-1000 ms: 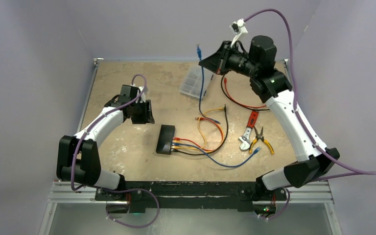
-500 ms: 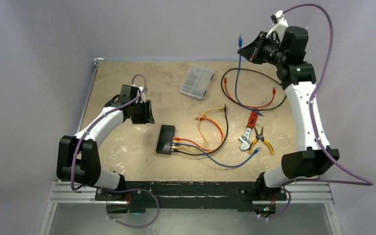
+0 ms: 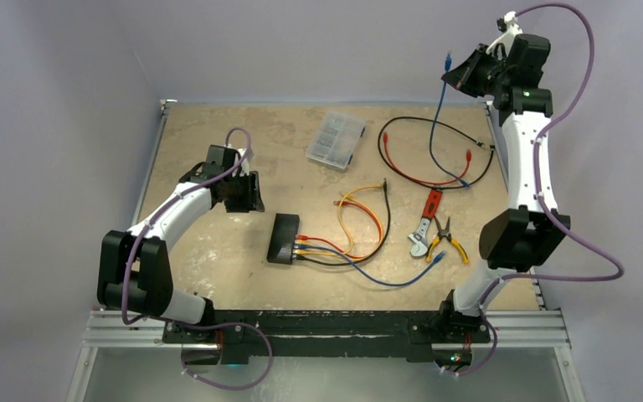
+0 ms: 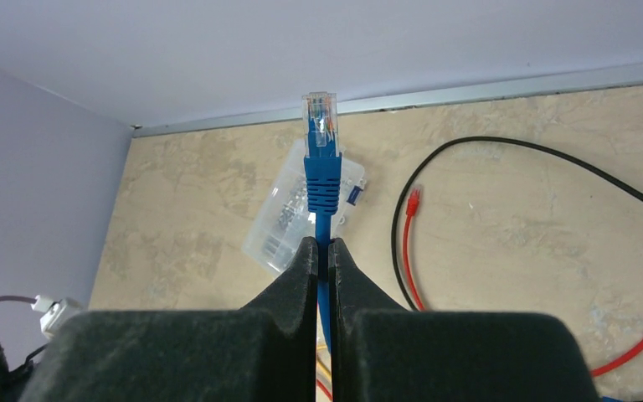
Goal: Pull the plug from the switch port
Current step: Place the connector at the center of the board.
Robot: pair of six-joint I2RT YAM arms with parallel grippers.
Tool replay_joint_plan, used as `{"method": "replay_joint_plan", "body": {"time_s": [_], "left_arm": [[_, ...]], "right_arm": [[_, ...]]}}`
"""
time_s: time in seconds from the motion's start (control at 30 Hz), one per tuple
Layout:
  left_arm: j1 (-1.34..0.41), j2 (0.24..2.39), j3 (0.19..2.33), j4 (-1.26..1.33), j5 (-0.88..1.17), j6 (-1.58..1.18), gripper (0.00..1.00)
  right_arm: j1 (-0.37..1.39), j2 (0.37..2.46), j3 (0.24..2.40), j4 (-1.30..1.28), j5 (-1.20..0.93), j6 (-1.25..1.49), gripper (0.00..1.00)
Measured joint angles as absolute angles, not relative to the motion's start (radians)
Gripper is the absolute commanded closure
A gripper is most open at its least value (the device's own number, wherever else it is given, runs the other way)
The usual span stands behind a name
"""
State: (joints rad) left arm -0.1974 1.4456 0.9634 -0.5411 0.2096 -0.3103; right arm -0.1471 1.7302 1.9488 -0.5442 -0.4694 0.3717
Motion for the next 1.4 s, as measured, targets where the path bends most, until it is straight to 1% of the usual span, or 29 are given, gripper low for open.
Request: {"method": "replay_joint_plan", "body": {"time_s": [0.13,0.3,0.47,0.73,0.93,1.27,1.3,1.4], "left_arm": [[-0.197,1.449,0.963,-0.541,0.210,-0.310,0.55],[-0.197,1.449,0.963,-0.542,0.210,-0.310,0.55],[-0.197,1.449,0.963,-0.541,0.210,-0.310,0.55],[-0.197,1.449,0.963,-0.541,0.213,-0.310,0.55],[-0.197,1.449,0.963,-0.542,0.213,-0.310,0.55],[-0.197,1.449,0.963,-0.542,0.213,-0.310,0.55],[-0.197,1.449,0.963,-0.542,0.213,-0.310,0.55],[-0.197,1.449,0.963,-0.541,0.213,-0.310,0.55]], "right_arm": [[-0.146,1.805,2.006,-0.563,-0.465,0.369,1.00],[-0.145,1.876,2.025,-0.563,-0.467,0.369,1.00],[-0.145,1.952,2.020,-0.547,-0.490,0.369,1.00],[-0.139,2.050,1.944,-0.485,-0.567,0.375,1.00],[-0.108,2.106,1.910,-0.447,-0.583,0.382,1.00],[-0.044,2.221,1.956,-0.393,-0.596,0.408,1.00],[-0.039,2.234,1.961,-0.391,-0.595,0.409,1.00],[-0.032,2.262,1.963,-0.393,-0.587,0.412,0.87]]}}
